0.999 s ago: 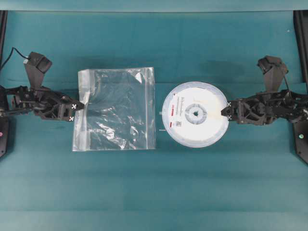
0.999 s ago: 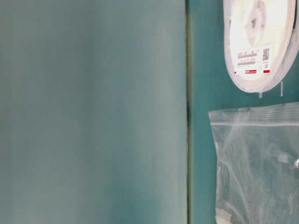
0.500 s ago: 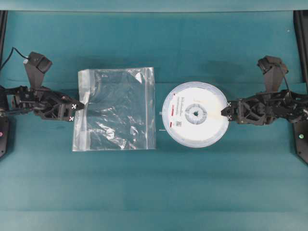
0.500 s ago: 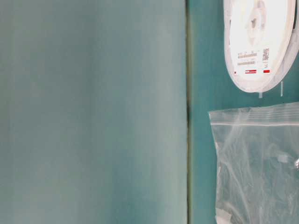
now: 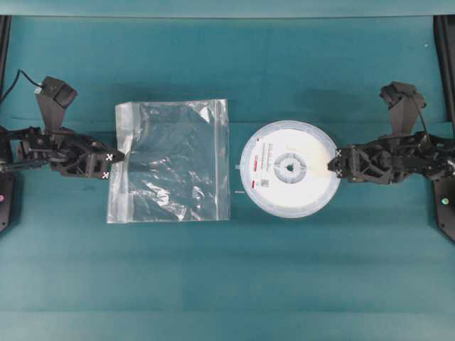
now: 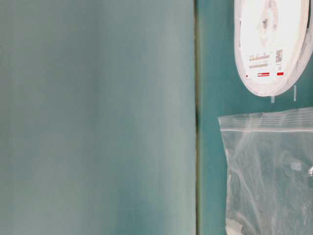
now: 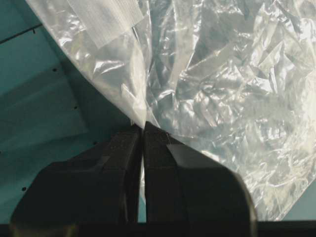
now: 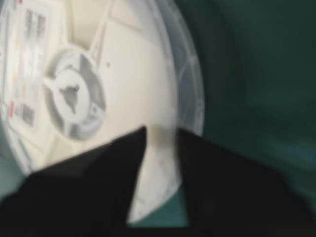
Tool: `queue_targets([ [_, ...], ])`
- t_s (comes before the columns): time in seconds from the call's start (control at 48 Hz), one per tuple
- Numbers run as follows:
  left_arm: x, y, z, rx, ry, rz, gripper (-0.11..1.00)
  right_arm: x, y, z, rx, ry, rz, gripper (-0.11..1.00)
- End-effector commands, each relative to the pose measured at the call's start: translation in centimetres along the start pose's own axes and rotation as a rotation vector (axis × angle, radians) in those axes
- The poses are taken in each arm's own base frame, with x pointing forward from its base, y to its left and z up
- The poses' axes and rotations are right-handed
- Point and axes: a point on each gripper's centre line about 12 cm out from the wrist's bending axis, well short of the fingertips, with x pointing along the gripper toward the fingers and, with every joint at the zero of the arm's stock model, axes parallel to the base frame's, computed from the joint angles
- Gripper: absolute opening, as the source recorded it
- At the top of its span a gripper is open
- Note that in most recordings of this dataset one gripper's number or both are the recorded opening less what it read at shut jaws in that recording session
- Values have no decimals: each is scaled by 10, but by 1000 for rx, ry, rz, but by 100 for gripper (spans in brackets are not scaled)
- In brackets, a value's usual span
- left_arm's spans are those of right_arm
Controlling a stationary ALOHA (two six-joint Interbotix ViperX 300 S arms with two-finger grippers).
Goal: Take out the reel from the clear zip bag.
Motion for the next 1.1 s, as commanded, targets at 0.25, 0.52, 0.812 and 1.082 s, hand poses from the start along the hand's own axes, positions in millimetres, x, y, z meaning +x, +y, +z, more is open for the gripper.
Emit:
queue_targets([
  [0.25, 2, -6, 5, 5, -15, -19, -1, 0, 8, 3, 0, -9, 22, 95],
  [0.52, 2, -5, 5, 21, -15, -18, -1, 0, 10, 4, 3, -12, 27, 95],
  [0.812, 0, -3, 2, 23, -8, -11, 15, -1, 11, 3, 1, -9, 31, 95],
  [1.082, -1, 2, -1, 28, 38, 44, 83, -1, 11, 2, -2, -4, 31, 95],
])
